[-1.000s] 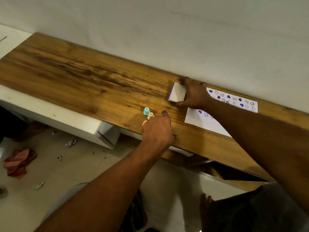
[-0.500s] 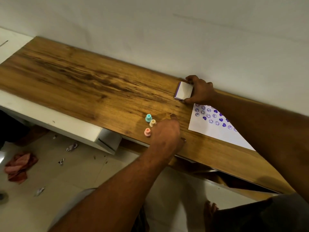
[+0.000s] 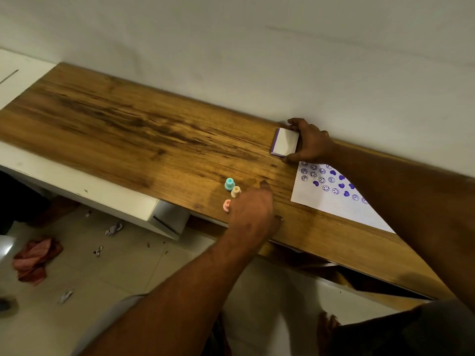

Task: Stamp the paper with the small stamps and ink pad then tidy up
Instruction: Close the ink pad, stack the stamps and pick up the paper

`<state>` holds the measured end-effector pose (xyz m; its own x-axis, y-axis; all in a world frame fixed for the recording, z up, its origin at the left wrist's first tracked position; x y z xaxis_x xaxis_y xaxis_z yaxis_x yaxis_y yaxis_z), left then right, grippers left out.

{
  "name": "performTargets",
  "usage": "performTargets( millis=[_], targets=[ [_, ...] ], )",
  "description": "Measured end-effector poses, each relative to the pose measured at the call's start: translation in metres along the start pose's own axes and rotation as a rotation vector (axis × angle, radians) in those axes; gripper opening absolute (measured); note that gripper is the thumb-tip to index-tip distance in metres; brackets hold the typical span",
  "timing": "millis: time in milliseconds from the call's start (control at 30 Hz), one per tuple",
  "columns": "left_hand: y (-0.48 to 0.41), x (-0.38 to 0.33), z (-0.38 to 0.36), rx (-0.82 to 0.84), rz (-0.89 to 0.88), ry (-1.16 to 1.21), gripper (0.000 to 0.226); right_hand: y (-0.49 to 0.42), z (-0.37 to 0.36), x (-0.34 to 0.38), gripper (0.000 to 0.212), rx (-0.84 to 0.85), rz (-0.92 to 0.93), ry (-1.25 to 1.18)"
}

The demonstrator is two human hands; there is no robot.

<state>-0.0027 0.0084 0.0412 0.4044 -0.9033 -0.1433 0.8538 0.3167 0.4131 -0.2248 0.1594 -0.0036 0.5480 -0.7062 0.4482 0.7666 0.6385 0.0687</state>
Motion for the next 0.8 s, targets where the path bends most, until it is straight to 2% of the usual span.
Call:
performTargets(
  millis=[100, 200, 267, 333, 367, 433, 500, 567, 667, 800],
  targets=[
    [0.001, 0.006, 0.002, -0.024, -0.013, 0.015, 0.079, 0.001, 0.003, 0.004, 0.123, 0.038, 0.022, 0.049],
    [-0.001, 0.023, 0.014, -0.188, -0.068, 0.143, 0.07, 0.006, 0.011, 0.021, 0.113, -0.087, 0.11, 0.119],
    [-0.008, 0.045, 0.032, -0.286, -0.073, 0.346, 0.065, 0.012, 0.015, 0.039, 0.095, -0.211, 0.237, 0.114],
    [-0.025, 0.072, 0.048, -0.369, -0.009, 0.551, 0.056, 0.015, 0.014, 0.064, 0.073, -0.225, 0.367, 0.072],
    [-0.036, 0.087, 0.054, -0.419, 0.034, 0.577, 0.051, 0.014, 0.012, 0.079, 0.062, -0.179, 0.416, 0.048],
    [-0.06, 0.113, 0.058, -0.458, 0.103, 0.452, 0.047, 0.006, 0.005, 0.11, 0.043, -0.007, 0.472, 0.016],
    [-0.084, 0.133, 0.05, -0.374, 0.167, 0.203, 0.053, -0.003, -0.003, 0.136, 0.034, 0.154, 0.532, 0.003],
    [-0.096, 0.146, 0.036, -0.179, 0.215, 0.013, 0.068, -0.011, -0.011, 0.153, 0.033, 0.266, 0.587, 0.03],
    [-0.104, 0.15, 0.012, 0.125, 0.243, 0.054, 0.083, -0.015, -0.019, 0.164, 0.041, 0.39, 0.669, 0.132],
    [-0.116, 0.145, 0.006, 0.25, 0.309, 0.007, 0.095, -0.015, -0.025, 0.163, 0.047, 0.426, 0.763, 0.2]
  ],
)
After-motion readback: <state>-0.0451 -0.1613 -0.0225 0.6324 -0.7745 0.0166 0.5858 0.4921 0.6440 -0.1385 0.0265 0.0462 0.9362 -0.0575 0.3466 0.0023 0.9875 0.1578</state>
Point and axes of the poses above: each hand's wrist, its own y-axis away from the middle knuckle, its own z-axis out of the back of the hand, x = y × z, the point moved 2 cm from there along -y, towards the middle knuckle, and after that the axes turned 15 degrees about z, right-handed, at the moved point
